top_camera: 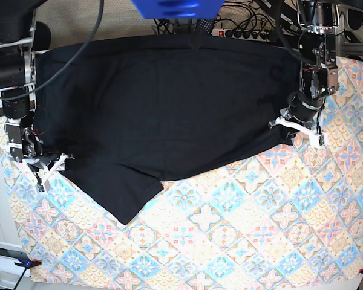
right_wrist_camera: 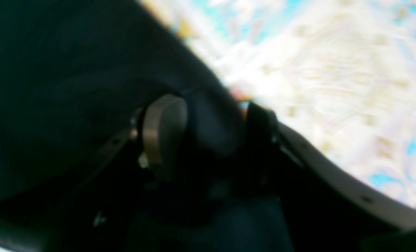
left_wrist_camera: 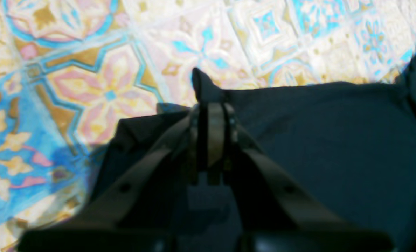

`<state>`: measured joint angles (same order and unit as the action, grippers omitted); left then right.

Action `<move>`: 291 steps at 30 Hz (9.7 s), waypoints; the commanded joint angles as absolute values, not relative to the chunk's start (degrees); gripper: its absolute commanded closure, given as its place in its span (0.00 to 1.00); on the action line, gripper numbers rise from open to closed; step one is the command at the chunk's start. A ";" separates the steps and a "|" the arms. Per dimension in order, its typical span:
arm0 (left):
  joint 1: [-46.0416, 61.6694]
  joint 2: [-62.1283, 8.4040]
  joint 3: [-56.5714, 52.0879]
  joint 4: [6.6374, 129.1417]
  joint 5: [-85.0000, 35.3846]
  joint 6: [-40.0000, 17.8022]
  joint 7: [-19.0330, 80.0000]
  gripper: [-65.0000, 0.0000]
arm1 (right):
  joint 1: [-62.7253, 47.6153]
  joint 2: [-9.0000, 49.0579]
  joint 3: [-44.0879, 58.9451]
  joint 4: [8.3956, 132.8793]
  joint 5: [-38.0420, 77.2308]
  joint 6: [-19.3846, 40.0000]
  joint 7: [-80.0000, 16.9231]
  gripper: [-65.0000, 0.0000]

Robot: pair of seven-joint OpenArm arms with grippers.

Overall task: Fold the T-shirt properly
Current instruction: 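Move both grippers to the shirt's side edge and grasp it, then adjust the right gripper's grasp on the shirt edge, then lift the held edge with both grippers and fold it over the shirt, then release and move the right gripper to the hanging sleeve, then grasp the sleeve with the right gripper and fold it onto the shirt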

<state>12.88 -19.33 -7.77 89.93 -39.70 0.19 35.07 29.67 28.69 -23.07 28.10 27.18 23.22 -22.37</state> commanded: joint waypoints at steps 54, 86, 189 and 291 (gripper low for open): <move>14.37 -19.82 -10.15 91.38 -40.04 -0.22 33.98 1.00 | 33.54 27.30 -27.65 19.30 24.75 23.34 -6.37 0.47; 14.37 -19.82 -10.24 91.38 -41.19 -0.22 33.98 1.00 | 33.36 25.45 -21.76 13.58 18.68 23.16 1.71 0.18; 28.97 -21.85 -27.30 101.58 -48.13 -0.22 47.96 0.54 | -17.98 21.85 22.20 97.10 -3.56 33.45 -25.10 0.70; 26.86 -21.76 -27.56 101.14 -52.26 -0.22 48.22 0.54 | 12.44 19.03 -4.00 50.42 -3.56 40.00 -28.44 0.56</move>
